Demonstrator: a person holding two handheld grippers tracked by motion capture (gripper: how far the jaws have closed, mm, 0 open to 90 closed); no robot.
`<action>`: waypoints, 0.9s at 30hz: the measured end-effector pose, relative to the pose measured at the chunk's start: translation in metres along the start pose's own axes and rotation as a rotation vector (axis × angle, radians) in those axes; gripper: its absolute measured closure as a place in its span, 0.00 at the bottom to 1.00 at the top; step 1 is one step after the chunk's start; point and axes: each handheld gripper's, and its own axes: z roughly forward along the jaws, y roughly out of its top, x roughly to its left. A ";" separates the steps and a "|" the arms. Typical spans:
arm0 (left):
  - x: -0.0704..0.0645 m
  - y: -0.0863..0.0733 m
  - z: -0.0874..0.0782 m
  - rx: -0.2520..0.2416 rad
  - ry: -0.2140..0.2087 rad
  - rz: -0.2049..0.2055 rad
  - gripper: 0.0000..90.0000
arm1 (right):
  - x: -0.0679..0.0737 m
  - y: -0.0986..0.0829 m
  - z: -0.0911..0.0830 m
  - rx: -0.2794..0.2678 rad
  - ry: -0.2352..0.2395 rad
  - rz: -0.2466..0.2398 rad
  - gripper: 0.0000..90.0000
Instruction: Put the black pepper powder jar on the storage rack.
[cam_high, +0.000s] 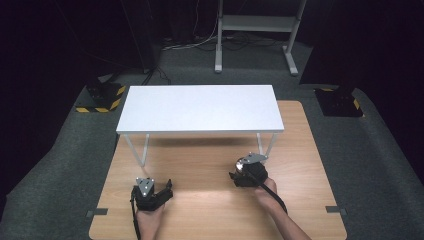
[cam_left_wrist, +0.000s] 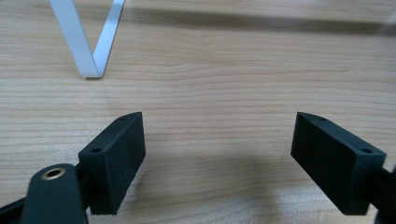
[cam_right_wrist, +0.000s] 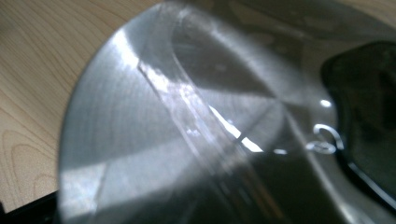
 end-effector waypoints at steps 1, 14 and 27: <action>0.000 0.000 0.000 0.000 0.000 0.000 0.20 | 0.000 0.000 0.000 0.000 0.000 0.000 0.34; -0.001 0.000 0.000 0.000 0.003 -0.001 0.20 | 0.004 0.006 -0.013 -0.005 -0.001 -0.045 0.34; -0.001 0.000 0.000 0.002 0.008 -0.001 0.20 | 0.004 0.022 -0.047 -0.044 0.005 -0.098 0.34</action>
